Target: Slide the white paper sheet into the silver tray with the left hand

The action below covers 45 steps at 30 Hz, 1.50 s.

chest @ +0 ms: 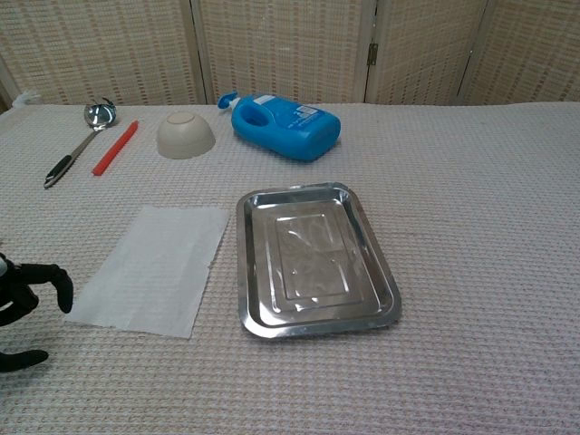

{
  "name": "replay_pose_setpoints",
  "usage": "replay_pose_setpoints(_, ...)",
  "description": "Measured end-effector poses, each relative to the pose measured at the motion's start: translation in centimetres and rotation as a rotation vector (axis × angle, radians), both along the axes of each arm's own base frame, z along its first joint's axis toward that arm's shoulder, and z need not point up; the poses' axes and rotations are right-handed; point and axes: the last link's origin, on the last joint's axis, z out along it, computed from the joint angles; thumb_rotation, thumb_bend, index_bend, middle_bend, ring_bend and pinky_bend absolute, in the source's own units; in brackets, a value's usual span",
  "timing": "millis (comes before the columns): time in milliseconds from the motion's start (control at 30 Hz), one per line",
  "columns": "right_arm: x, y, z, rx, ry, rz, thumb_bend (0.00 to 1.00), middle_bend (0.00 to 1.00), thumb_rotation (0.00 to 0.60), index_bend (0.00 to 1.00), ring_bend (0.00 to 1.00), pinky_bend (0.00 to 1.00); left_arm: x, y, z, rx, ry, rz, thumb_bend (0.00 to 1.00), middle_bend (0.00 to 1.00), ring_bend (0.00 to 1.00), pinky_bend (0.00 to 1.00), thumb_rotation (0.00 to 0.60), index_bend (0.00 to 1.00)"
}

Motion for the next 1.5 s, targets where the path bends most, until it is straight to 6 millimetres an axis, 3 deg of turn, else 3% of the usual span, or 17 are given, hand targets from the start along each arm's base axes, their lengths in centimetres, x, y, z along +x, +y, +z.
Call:
replay_pose_setpoints(300,-0.2,-0.3,0.3,-0.011,-0.009,-0.014,0.32,0.0,0.6,0.0,0.0,0.0,0.2,1.5,-0.9,-0.002,-0.006,0.007,0.32,1.0,1.0,1.0,0.6,0.5)
replay_pose_setpoints(1067,-0.2,-0.3,0.6,-0.017,-0.026,-0.017,0.32,0.0,0.6,0.0,0.0,0.0,0.7,2.5,-2.8,-0.017,0.038,0.0,0.32,1.0,1.0,1.0,0.6,0.45)
replay_pose_setpoints(1333,-0.2,-0.3,0.6,-0.017,-0.027,-0.019,0.32,0.0,0.6,0.0,0.0,0.0,1.0,3.0,-3.3,0.003,0.035,-0.022,0.34,1.0,1.0,1.0,0.6,0.5)
replay_pose_setpoints(1500,-0.2,-0.3,0.5,-0.014,-0.026,-0.019,0.32,0.0,0.6,0.0,0.0,0.0,1.4,3.2,-3.7,0.012,0.02,-0.04,0.43,1.0,1.0,1.0,0.6,0.54)
